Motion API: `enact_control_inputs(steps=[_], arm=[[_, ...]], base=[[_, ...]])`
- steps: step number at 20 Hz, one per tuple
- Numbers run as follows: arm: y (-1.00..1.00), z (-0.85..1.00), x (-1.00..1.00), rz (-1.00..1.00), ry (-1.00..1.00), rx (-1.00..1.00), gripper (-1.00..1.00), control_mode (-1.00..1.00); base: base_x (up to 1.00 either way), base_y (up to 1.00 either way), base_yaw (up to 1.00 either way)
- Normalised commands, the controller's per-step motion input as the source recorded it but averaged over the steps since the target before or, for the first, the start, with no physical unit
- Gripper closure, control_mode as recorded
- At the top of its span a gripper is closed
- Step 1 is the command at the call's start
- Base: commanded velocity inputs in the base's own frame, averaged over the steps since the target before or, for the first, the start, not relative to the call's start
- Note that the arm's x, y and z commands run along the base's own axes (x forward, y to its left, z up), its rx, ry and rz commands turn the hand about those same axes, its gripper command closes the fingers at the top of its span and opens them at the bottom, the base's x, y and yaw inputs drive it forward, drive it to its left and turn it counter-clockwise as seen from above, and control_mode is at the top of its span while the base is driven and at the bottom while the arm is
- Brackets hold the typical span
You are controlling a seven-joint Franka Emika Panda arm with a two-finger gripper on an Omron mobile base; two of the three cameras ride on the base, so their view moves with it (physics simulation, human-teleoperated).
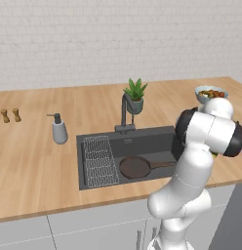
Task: Pick the pan and sponge and place them into the sink. Then turn on the water.
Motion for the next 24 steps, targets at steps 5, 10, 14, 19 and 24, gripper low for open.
enact_control_inputs(steps=[5,10,14,19,24], arm=[[-0.04,-0.24,0.13,-0.01,0.00,0.00,-1.00,-1.00],[-0.15,-0.15,0.12,-0.02,0.00,0.00,-1.00,-1.00],[-0.26,-0.06,0.10,-0.03,0.00,0.00,-1.00,-1.00],[-0.20,-0.13,0.09,-0.02,0.00,0.00,-1.00,-1.00],[-0.14,-0.15,0.00,0.00,0.00,0.00,-1.00,-1.00]], base=[[0.00,0.00,0.00],[0.00,0.00,0.00],[0.00,0.00,0.00],[0.00,0.00,0.00],[0.00,0.00,0.00]])
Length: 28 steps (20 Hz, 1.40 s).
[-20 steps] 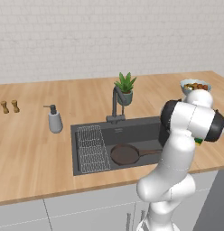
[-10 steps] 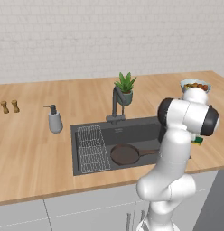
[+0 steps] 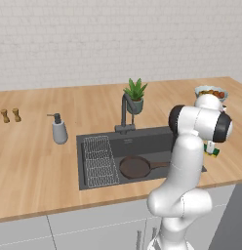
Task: Pick the pan and sponge and place them into the sink. Then turn on the water.
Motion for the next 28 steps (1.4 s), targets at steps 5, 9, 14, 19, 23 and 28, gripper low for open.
enact_control_inputs(steps=[5,9,14,19,23,28], arm=[[-0.13,-0.22,0.01,0.00,0.00,0.00,-1.00,-1.00],[-0.01,-0.32,0.02,0.00,0.00,0.00,-1.00,-1.00],[0.00,-0.14,0.00,0.00,0.00,0.00,1.00,-1.00],[0.00,0.00,0.00,0.00,0.01,-0.01,1.00,-1.00],[0.00,0.00,0.00,0.00,0.00,0.00,1.00,-1.00],[0.07,0.05,0.00,0.00,-0.03,0.00,1.00,-1.00]], base=[[0.00,0.00,0.00],[0.00,0.00,0.00],[0.00,0.00,0.00],[0.00,0.00,0.00],[0.00,0.00,0.00],[0.00,0.00,0.00]])
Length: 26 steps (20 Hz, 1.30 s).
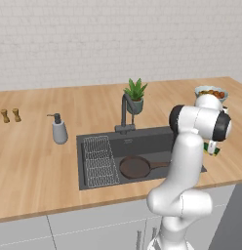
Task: Pick the pan and sponge and place them into the sink. Then turn on the water.
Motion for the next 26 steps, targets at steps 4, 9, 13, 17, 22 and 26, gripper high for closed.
enact_control_inputs(steps=[4,9,13,17,22,26], arm=[[0.33,0.44,0.00,0.00,-0.08,0.00,1.00,-1.00],[0.77,0.41,0.00,-0.01,-0.01,-0.01,1.00,-1.00],[0.99,0.23,0.00,-0.05,0.00,-0.06,1.00,-1.00],[0.97,0.09,0.00,-0.06,0.01,-0.02,1.00,-1.00],[0.92,0.00,0.00,-0.13,0.02,-0.01,1.00,-1.00],[0.55,-0.14,0.17,-0.16,0.03,0.00,1.00,-1.00]], base=[[0.00,0.00,0.00],[0.00,0.00,0.00],[0.00,0.00,0.00],[0.00,0.00,0.00],[0.00,0.00,0.00],[0.00,0.00,0.00]])
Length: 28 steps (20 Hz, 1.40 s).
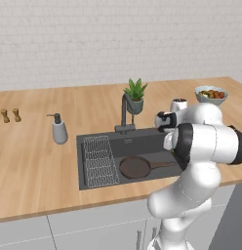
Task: Pick the pan and sponge and place them into the sink. Then turn on the water.
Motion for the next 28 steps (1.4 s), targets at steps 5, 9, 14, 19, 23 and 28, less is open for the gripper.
enact_control_inputs(steps=[5,9,14,19,23,28], arm=[[0.13,-0.27,0.21,-0.16,0.05,0.00,1.00,-1.00],[0.26,-0.36,0.03,-0.46,0.06,0.00,1.00,-1.00],[0.12,-0.36,0.02,-0.42,0.06,0.00,1.00,-1.00],[0.00,-0.07,0.00,-0.01,0.05,0.00,1.00,-1.00],[0.00,-0.35,0.15,-0.02,0.00,0.00,1.00,-1.00],[0.02,-0.58,0.18,-0.03,-0.04,0.00,1.00,-1.00]], base=[[0.00,0.00,0.00],[0.00,0.00,0.00],[0.00,0.00,0.00],[0.00,0.00,0.00],[0.00,0.00,0.00],[0.00,0.00,0.00]])
